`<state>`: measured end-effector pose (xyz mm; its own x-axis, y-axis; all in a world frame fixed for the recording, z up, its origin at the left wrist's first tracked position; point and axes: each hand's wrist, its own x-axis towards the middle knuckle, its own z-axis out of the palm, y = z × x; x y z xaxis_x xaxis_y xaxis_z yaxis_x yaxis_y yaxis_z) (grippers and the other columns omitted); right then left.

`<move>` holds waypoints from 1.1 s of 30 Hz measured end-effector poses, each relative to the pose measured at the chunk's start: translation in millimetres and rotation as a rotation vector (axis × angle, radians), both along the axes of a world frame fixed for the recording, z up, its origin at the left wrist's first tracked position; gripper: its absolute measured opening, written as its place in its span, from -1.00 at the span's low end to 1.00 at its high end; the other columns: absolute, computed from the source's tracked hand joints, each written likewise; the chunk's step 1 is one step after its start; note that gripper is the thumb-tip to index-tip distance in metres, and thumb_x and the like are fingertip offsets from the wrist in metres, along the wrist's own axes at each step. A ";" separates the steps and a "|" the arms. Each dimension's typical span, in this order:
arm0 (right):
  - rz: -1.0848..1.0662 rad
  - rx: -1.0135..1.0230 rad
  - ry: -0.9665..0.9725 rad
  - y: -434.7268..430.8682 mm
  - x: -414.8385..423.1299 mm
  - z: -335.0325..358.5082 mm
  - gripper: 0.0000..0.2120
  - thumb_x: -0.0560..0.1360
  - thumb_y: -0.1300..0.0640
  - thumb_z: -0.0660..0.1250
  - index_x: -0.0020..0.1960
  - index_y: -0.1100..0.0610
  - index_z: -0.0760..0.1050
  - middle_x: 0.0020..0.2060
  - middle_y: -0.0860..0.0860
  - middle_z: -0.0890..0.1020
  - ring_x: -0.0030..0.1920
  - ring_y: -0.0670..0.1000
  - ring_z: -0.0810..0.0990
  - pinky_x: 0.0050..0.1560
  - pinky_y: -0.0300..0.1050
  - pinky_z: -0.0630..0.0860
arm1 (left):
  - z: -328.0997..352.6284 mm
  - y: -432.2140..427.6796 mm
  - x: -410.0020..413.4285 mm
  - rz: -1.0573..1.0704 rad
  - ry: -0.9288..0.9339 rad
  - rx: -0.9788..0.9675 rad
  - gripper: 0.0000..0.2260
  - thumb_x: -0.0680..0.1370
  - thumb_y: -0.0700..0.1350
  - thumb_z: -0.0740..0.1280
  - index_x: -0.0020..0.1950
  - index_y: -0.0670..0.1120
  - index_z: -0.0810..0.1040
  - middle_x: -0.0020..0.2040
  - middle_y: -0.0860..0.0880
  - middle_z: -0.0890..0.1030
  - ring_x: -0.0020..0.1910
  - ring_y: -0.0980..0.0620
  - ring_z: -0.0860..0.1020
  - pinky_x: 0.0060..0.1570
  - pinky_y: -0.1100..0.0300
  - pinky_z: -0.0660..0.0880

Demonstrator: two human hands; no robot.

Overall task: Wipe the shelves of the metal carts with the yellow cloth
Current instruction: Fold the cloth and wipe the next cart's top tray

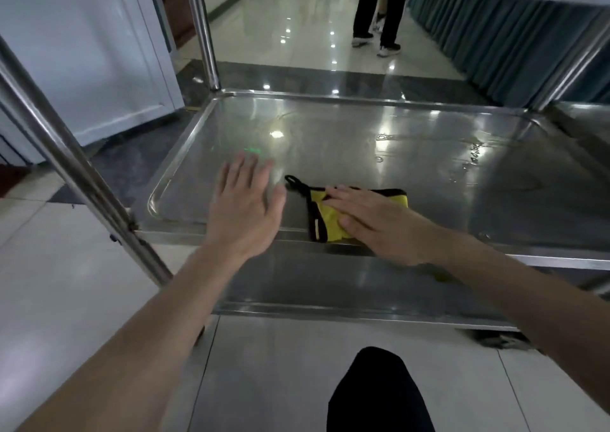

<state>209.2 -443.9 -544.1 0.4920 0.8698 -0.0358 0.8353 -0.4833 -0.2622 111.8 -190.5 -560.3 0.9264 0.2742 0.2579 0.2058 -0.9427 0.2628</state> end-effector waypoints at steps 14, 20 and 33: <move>-0.315 0.014 -0.005 47.0 150.6 -0.1 -0.50 0.78 -0.17 0.00 0.62 0.04 0.30 0.61 0.04 0.37 0.59 0.12 0.33 0.53 0.03 0.23 | -17.0 -51.7 34.7 0.004 0.053 0.055 -0.29 0.67 0.20 -0.28 0.75 -0.08 0.10 0.75 -0.13 0.14 0.75 -0.08 -0.01 0.72 -0.13 -0.07; -0.038 -0.004 0.071 -57.3 5.7 2.4 -0.38 0.72 -0.28 -0.12 0.73 -0.11 0.10 0.69 -0.28 0.00 0.67 -0.28 -0.11 0.64 -0.23 -0.18 | -18.4 -52.6 34.6 -0.002 0.051 0.074 -0.30 0.68 0.20 -0.25 0.74 -0.08 0.15 0.74 -0.15 0.18 0.75 -0.09 0.01 0.72 -0.11 -0.09; -0.414 -0.201 -0.072 28.0 239.8 2.3 -0.18 0.54 -0.37 -0.29 0.69 -0.07 0.14 0.69 0.10 0.20 0.67 0.24 0.17 0.64 0.26 0.10 | -16.6 -50.8 35.2 0.020 0.063 0.085 -0.34 0.69 0.21 -0.17 0.72 -0.07 0.19 0.71 -0.12 0.25 0.74 -0.07 0.08 0.71 -0.09 0.00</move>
